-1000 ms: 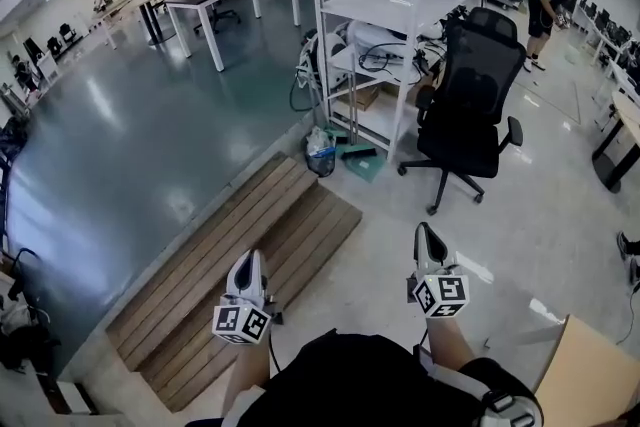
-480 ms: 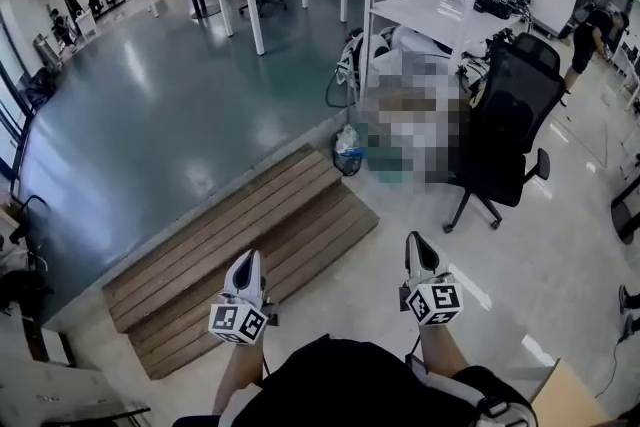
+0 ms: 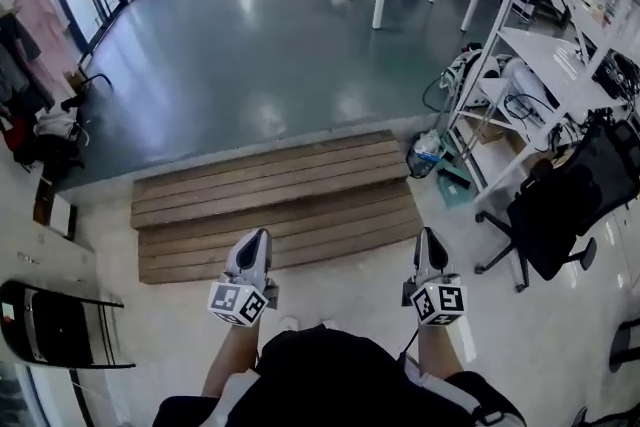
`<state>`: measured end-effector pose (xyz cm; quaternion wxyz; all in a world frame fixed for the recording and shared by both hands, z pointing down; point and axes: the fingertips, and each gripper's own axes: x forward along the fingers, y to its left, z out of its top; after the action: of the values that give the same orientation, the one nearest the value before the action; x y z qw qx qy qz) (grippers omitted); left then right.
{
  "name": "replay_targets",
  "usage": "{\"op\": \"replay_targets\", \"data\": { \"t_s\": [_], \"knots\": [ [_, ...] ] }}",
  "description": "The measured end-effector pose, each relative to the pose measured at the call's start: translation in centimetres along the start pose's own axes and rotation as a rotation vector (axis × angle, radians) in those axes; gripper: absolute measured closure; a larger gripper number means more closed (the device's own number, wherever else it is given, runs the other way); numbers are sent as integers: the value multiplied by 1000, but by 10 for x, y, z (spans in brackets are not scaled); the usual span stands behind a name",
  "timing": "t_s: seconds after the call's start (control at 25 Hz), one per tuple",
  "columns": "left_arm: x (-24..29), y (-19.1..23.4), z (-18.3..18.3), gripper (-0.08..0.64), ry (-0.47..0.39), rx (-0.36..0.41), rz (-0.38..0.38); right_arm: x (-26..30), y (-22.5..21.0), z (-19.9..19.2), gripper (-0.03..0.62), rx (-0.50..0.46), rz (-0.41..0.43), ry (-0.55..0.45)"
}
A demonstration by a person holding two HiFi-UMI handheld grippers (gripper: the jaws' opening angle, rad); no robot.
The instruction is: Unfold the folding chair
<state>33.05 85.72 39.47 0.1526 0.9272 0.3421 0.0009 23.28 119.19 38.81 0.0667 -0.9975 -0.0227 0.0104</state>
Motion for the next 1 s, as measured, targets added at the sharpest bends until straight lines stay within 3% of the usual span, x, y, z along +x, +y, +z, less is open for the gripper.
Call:
{"op": "replay_targets", "data": {
  "t_s": [0.24,0.56,0.76,1.0],
  "knots": [
    [-55,36,8,558,-22,35,223,48,49,-25,586,21,225,66],
    [-150,70,29,558,-61,56,466,83,146,-51,586,51,468,123],
    [-193,93,50,558,-135,65,565,101,210,-52,586,31,591,139],
    [-223,115,86,560,-205,94,589,102,282,-43,587,39,688,135]
  ]
}}
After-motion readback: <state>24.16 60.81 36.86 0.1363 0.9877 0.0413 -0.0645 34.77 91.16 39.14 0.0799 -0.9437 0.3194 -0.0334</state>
